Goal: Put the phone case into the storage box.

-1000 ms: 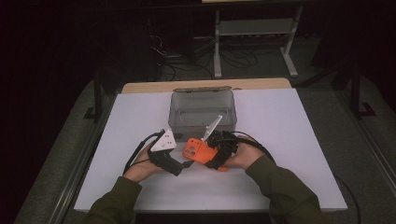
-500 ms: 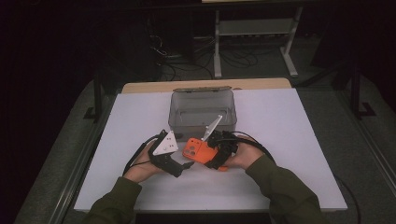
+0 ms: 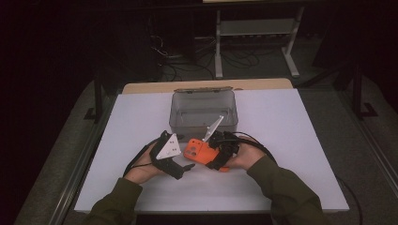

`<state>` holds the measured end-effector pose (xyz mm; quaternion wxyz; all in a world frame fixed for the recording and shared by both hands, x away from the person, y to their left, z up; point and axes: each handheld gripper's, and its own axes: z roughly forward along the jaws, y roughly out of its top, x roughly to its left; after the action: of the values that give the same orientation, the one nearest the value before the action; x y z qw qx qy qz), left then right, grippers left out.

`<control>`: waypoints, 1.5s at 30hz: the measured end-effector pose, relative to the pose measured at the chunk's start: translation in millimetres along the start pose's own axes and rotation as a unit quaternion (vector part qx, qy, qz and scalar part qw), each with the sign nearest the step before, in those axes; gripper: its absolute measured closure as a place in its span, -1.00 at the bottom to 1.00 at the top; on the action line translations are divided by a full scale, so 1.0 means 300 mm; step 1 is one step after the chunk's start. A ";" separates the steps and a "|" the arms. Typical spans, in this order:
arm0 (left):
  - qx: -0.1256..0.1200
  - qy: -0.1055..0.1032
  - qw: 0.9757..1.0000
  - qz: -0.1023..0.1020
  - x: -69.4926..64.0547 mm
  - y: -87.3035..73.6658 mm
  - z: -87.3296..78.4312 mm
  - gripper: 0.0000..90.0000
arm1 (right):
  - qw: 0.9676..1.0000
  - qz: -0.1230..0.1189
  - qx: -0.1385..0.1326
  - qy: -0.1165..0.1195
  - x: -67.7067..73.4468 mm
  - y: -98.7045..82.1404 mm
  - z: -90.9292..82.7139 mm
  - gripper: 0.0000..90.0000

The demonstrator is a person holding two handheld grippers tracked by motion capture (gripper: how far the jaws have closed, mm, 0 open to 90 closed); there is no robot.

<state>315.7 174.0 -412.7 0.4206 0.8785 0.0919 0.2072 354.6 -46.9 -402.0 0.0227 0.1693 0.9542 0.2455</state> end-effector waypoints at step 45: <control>0.036 0.057 0.991 0.112 -0.043 0.008 0.014 -1.00 | 1.000 0.002 -0.002 -0.002 0.000 0.000 0.000 -0.66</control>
<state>306.0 165.5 -416.9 0.3567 0.8848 0.0242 0.2989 354.6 -47.0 -401.9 0.0242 0.1719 0.9534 0.2467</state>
